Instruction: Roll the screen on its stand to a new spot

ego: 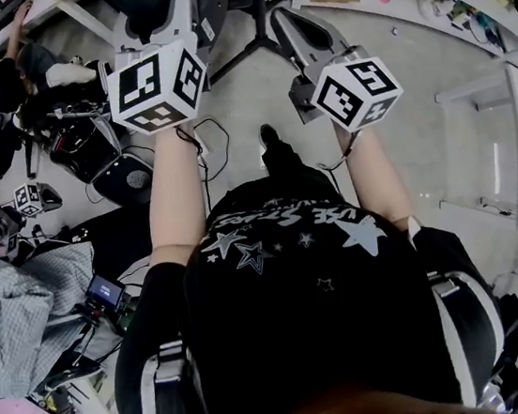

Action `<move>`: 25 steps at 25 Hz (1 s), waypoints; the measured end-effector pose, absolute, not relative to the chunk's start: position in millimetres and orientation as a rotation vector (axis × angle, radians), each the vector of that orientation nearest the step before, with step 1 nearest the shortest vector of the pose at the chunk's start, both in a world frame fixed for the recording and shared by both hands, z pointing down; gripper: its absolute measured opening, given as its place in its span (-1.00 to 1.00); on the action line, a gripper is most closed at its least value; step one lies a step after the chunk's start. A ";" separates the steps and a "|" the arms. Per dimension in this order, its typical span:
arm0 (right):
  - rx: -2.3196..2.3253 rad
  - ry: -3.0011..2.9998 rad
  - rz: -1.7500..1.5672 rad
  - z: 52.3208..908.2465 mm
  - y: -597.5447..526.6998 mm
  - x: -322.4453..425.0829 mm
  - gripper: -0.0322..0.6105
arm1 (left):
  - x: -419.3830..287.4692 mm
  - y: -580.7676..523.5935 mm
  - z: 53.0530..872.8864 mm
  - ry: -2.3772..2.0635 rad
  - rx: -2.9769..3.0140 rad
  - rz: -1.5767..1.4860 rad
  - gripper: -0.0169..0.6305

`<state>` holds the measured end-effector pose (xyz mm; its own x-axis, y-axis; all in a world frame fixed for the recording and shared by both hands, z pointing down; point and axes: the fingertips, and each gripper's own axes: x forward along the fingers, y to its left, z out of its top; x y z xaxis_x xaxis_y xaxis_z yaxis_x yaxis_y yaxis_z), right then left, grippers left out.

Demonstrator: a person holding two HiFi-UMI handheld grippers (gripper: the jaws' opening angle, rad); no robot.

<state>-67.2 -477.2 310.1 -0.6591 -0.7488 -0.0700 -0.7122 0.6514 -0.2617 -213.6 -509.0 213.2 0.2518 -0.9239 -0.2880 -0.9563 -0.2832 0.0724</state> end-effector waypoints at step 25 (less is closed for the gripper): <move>-1.197 2.767 -0.347 314.4 -354.3 -29.8 -0.88 | -159.0 -360.6 206.6 1.806 -2.341 0.467 -0.25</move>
